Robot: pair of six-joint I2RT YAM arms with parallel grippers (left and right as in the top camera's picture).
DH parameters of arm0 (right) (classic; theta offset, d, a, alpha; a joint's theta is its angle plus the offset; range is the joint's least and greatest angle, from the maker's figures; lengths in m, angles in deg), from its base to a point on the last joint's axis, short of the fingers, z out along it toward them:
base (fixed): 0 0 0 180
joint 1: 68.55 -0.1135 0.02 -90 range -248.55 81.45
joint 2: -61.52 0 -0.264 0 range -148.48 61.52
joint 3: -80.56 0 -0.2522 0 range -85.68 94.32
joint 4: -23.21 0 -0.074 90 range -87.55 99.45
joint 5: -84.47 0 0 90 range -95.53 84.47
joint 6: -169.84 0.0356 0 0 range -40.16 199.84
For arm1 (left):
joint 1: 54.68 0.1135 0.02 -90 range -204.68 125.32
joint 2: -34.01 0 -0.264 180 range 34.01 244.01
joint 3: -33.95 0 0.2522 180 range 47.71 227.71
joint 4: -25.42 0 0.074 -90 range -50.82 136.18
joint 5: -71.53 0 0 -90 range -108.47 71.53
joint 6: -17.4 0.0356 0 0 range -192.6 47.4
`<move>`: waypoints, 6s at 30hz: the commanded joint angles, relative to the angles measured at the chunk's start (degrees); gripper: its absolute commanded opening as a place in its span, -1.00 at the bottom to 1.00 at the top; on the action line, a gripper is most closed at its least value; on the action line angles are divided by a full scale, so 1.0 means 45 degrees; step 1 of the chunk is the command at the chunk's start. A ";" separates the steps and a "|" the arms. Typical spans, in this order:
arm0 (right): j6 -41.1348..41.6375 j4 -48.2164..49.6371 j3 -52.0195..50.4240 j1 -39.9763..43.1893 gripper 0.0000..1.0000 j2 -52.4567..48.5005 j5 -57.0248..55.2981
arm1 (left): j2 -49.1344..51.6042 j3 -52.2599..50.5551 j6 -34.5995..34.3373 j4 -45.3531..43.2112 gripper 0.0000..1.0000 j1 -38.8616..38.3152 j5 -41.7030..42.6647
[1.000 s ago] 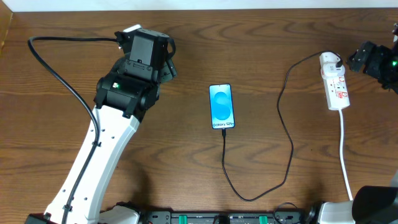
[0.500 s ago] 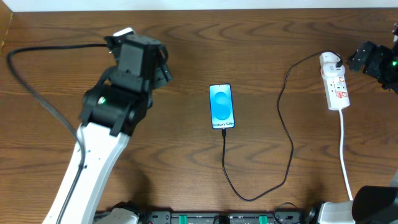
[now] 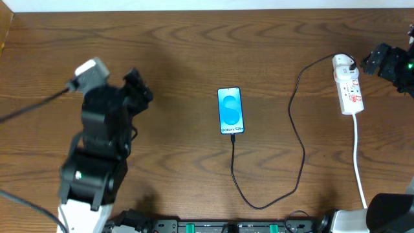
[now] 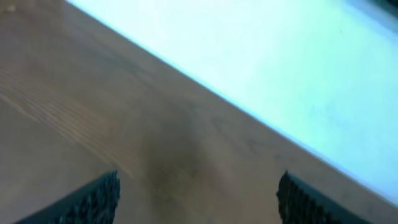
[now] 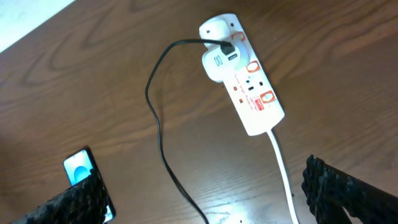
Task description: Plug charger to phone and switch on socket
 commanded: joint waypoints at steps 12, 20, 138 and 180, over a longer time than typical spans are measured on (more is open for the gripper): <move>0.0180 -0.0015 0.0063 -0.0005 0.99 0.0097 0.0010 | -0.5217 -0.9258 0.0000 -0.9651 0.62 0.1938 0.1807; 0.0180 -0.0015 0.0063 -0.0010 0.98 0.0097 0.0010 | -0.7708 -1.2264 0.0000 -1.1565 0.62 0.2516 0.1807; 0.0180 1.9700 -2.1454 -0.2710 0.98 1.2531 -0.0466 | -1.1302 -1.2925 0.2385 -0.4828 0.62 0.2705 0.2856; -0.1744 1.4484 -2.2129 -0.3725 0.98 2.0264 -0.1982 | -1.1302 -1.2925 0.2385 -0.4828 0.62 0.2705 0.2856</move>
